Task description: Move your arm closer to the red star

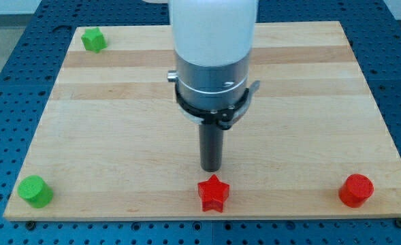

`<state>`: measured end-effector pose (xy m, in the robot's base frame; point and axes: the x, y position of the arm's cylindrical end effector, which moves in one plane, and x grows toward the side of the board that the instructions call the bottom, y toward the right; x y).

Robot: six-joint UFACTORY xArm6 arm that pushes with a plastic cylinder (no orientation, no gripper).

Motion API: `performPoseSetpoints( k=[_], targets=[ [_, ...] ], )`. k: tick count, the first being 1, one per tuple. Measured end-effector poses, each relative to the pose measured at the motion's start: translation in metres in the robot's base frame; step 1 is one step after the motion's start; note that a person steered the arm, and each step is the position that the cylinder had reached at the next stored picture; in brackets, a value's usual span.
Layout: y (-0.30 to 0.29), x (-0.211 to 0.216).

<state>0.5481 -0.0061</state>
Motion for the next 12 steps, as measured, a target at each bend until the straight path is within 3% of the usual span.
performPoseSetpoints(
  k=[5, 9, 12],
  targets=[
    [-0.039, 0.047],
    [-0.038, 0.071],
    [-0.037, 0.063]
  ],
)
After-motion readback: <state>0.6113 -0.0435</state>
